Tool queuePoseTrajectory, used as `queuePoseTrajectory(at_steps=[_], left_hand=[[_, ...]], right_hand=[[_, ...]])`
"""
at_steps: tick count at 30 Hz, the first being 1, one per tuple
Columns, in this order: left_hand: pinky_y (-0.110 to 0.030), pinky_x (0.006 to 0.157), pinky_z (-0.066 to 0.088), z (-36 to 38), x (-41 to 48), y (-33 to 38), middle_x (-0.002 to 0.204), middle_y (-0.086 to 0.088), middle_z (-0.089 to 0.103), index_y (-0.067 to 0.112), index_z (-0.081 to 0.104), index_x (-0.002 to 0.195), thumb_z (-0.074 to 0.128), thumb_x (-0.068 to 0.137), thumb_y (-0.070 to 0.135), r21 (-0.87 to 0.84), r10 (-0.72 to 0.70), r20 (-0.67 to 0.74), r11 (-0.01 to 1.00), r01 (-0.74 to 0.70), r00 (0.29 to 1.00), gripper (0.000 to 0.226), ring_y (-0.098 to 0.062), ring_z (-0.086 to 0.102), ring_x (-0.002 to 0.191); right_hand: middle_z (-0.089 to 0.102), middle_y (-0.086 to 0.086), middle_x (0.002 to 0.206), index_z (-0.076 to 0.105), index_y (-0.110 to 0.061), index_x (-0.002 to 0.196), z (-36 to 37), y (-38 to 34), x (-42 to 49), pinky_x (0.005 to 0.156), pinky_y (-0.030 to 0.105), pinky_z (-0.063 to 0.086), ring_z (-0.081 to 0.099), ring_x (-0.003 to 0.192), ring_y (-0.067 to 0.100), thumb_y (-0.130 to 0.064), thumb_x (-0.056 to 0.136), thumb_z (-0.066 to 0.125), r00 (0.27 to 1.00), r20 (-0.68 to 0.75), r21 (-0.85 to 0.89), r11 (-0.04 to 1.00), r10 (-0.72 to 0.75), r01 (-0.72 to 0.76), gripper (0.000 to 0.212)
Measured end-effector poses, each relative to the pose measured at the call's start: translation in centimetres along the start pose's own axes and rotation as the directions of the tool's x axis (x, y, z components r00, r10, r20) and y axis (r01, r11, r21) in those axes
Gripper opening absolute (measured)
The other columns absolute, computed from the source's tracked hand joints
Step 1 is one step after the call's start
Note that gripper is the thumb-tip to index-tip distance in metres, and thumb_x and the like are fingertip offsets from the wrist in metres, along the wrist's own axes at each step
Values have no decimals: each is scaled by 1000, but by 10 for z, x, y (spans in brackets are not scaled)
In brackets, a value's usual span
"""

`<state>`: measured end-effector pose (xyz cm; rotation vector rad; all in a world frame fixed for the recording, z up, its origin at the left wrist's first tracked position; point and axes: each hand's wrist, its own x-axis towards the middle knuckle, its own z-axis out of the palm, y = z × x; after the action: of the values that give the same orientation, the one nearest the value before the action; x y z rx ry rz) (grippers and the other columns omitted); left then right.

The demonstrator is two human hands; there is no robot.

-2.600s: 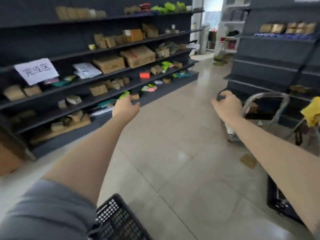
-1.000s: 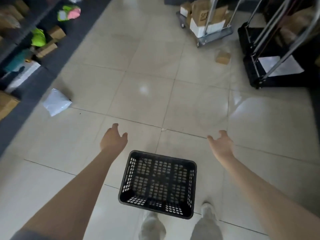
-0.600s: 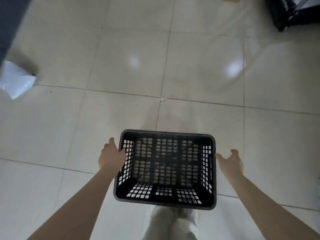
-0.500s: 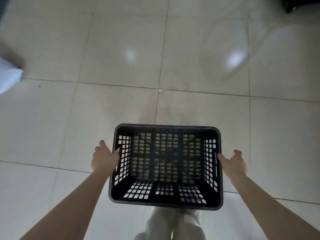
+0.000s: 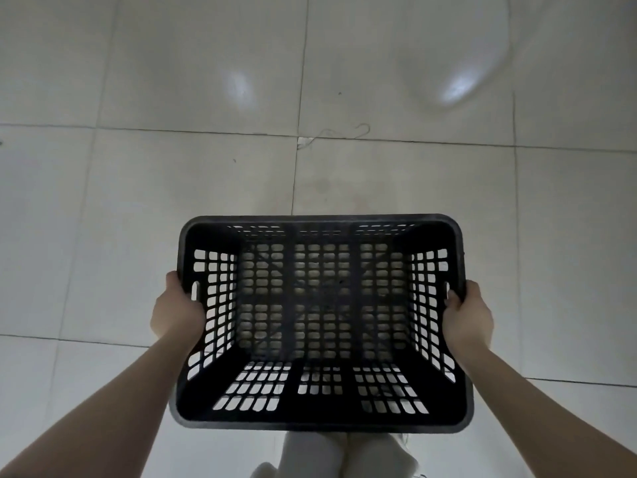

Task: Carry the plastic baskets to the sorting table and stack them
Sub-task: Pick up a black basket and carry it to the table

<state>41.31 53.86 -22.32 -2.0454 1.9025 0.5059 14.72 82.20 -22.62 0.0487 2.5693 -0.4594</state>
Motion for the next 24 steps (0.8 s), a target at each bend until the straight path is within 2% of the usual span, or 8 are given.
queuePoseTrajectory(at_steps=[2,6,12,16,19,22,24], left_hand=[[-37,59,39,-6,-1,-1,78,-13,56,10,44,116,42,83,-4,24,36,-18,999,-36,999,36,-33,50,69],[-35,59,39,-39,-13,9,76,-10,57,11,48,110,42,83,-1,29,101,-50,995,-99,994,31,-34,52,69],[-34,59,39,-144,-51,50,74,-9,55,11,51,103,43,83,3,17,206,-115,979,-205,972,23,-33,51,68],[-33,58,38,-248,-87,92,65,-3,52,15,55,99,42,82,6,-20,284,-186,956,-292,941,24,-32,51,67],[-32,58,37,-338,-119,131,60,2,47,18,57,99,43,82,8,-62,356,-262,921,-384,897,25,-30,49,65],[-35,61,43,-439,-162,177,70,-6,56,17,58,104,44,84,9,-79,437,-319,872,-483,841,26,-30,50,66],[-40,68,50,-507,-197,206,81,-12,65,17,58,112,43,85,9,-114,492,-343,824,-555,800,31,-34,58,72]], right_hand=[[66,21,95,50,-5,115,-7,-2,-2,67,37,42,58,84,39,-12,97,39,1000,-3,-5,1000,-16,16,22],[67,22,96,51,-4,114,-40,-14,-11,69,38,43,59,86,40,-14,96,40,998,-31,-14,998,-63,63,23],[64,11,87,53,-13,112,-140,-50,-38,60,32,42,53,71,29,-18,95,41,989,-89,47,992,-114,118,22],[68,11,92,53,-18,118,-241,-91,-65,66,39,52,60,74,33,-18,94,41,980,-169,130,983,-107,130,27],[69,11,93,54,-19,120,-332,-123,-93,71,41,54,62,78,35,-19,94,41,962,-249,184,969,-116,164,29],[70,13,94,56,-18,121,-436,-158,-127,75,42,54,63,83,36,-20,94,43,932,-341,226,951,-123,209,29],[70,16,95,58,-15,120,-508,-178,-151,77,42,53,64,85,36,-21,94,46,901,-418,240,941,-120,237,29]])
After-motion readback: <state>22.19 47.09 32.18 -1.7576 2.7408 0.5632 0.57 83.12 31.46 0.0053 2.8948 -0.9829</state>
